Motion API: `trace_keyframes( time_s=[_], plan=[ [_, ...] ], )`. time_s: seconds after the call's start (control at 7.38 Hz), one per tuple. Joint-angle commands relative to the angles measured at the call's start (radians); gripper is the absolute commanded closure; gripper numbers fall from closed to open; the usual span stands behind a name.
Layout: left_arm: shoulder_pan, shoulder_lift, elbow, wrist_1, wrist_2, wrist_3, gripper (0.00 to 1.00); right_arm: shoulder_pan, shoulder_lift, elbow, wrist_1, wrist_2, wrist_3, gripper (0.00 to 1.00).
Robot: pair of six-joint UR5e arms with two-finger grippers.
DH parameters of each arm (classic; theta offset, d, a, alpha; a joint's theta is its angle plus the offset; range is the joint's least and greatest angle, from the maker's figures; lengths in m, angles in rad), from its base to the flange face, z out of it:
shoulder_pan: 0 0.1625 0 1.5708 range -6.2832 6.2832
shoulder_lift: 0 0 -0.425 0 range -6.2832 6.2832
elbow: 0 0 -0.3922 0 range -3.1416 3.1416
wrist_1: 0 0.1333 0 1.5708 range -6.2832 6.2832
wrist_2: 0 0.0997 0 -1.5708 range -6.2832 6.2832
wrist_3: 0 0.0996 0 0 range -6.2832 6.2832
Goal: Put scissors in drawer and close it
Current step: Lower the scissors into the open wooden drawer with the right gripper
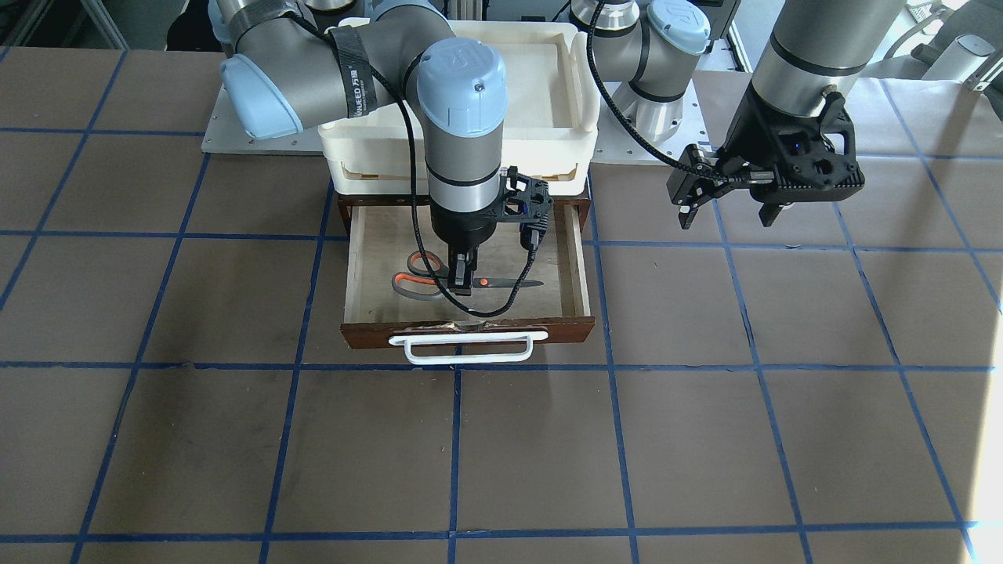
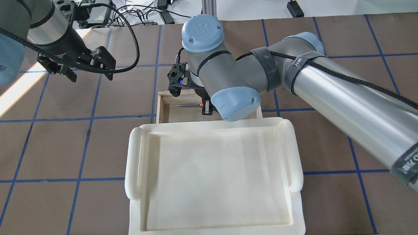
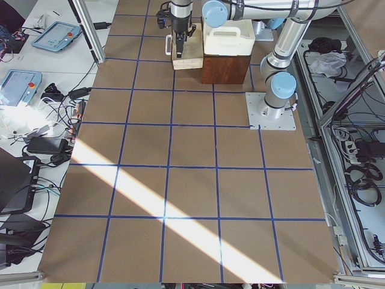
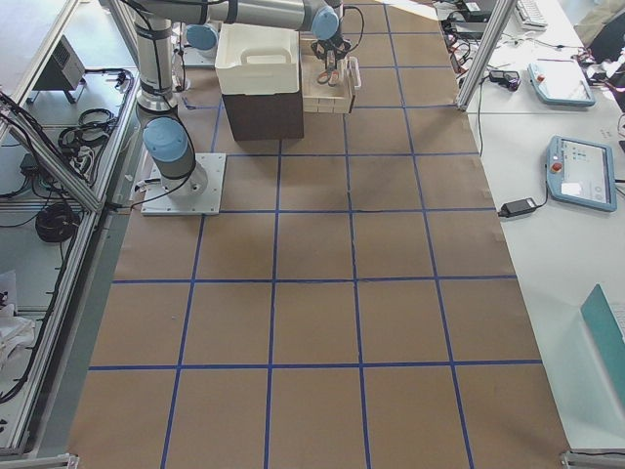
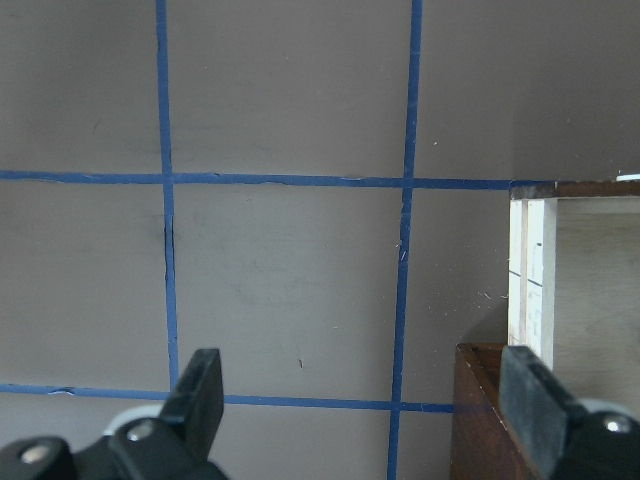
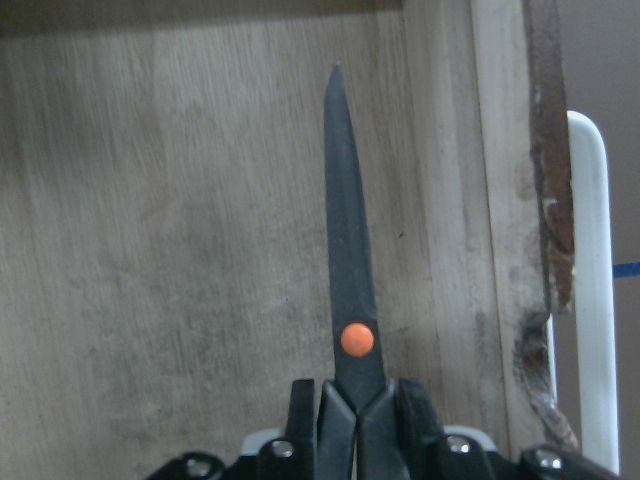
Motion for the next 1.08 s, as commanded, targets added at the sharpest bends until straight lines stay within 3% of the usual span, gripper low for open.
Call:
trace_keyframes(
  time_s=[0.0, 0.95],
  plan=[
    [0.000, -0.006, 0.000, -0.002, 0.001, -0.001, 0.00, 0.001, 0.015, 0.005, -0.004, 0.001, 0.006, 1.00],
    [0.003, -0.008, 0.000, 0.000, 0.004, 0.001, 0.00, 0.034, 0.040, 0.008, -0.012, 0.002, 0.009, 1.00]
  ],
)
